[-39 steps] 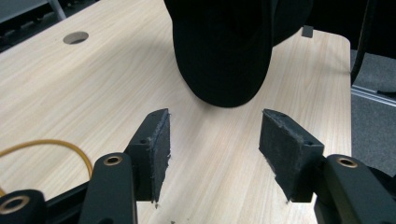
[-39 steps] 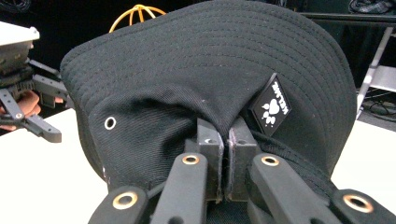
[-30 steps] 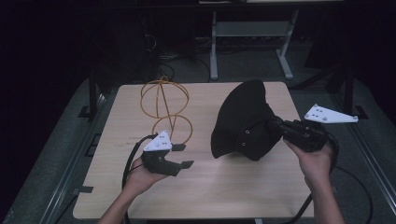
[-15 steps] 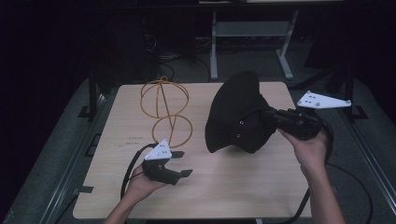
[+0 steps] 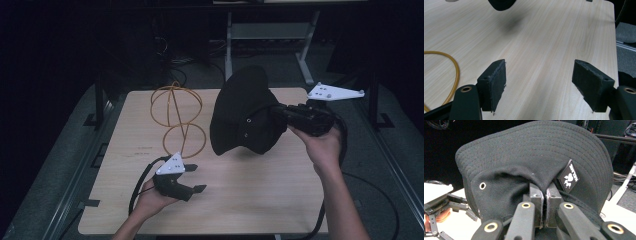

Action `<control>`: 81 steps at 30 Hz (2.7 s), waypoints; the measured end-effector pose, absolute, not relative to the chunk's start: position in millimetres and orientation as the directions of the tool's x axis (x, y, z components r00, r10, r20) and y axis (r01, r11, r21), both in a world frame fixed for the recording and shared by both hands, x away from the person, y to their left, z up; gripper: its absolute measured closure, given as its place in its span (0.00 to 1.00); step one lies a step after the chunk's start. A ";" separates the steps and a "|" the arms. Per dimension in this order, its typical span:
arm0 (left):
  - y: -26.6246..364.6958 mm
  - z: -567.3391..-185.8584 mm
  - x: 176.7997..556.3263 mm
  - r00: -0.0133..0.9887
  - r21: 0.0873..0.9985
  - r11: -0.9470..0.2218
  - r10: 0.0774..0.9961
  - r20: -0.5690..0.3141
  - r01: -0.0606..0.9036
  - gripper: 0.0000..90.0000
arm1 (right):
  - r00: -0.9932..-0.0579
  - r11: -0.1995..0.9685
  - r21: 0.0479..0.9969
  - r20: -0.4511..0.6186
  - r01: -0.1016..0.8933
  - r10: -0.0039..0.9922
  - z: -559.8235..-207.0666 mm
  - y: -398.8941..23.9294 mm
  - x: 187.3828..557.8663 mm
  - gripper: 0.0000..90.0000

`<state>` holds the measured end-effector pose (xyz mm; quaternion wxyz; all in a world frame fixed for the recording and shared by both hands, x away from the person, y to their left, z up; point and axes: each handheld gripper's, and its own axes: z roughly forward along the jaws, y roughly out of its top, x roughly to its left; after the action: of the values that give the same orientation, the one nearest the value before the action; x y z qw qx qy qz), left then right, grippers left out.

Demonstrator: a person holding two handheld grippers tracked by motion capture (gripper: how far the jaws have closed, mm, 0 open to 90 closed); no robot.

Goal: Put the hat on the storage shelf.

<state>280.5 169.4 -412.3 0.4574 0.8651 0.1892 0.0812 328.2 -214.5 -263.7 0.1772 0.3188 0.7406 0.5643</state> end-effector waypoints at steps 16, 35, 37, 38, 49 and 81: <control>170.1 -413.5 280.9 0.916 0.823 -0.510 0.401 -0.029 0.249 0.29 | -0.754 0.143 0.953 0.113 0.266 0.648 -250.1 -200.1 342.3 0.96; 172.2 -413.9 283.7 0.917 0.821 -0.517 0.398 -0.022 0.244 0.29 | -0.791 0.164 0.953 0.108 0.255 0.603 -226.6 -160.2 365.4 0.96; 172.8 -414.2 283.9 0.915 0.820 -0.513 0.402 -0.032 0.254 0.29 | -0.796 0.166 0.954 0.106 0.251 0.596 -222.7 -154.3 369.4 0.96; 172.8 -414.2 283.9 0.915 0.820 -0.513 0.402 -0.032 0.254 0.29 | -0.796 0.166 0.954 0.106 0.251 0.596 -222.7 -154.3 369.4 0.96; 174.6 -414.2 285.2 0.911 0.824 -0.502 0.409 -0.040 0.262 0.28 | -0.816 0.178 0.951 0.110 0.253 0.567 -213.0 -131.8 381.0 0.96; 174.1 -416.4 287.3 0.925 0.826 -0.511 0.378 -0.035 0.240 0.28 | -0.858 0.253 0.936 0.087 0.245 0.507 -169.7 -71.4 414.2 0.96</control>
<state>287.3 174.1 -416.4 0.4613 0.8658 0.1785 0.0750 414.2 -71.4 -169.7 0.1165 0.2400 0.7830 0.5619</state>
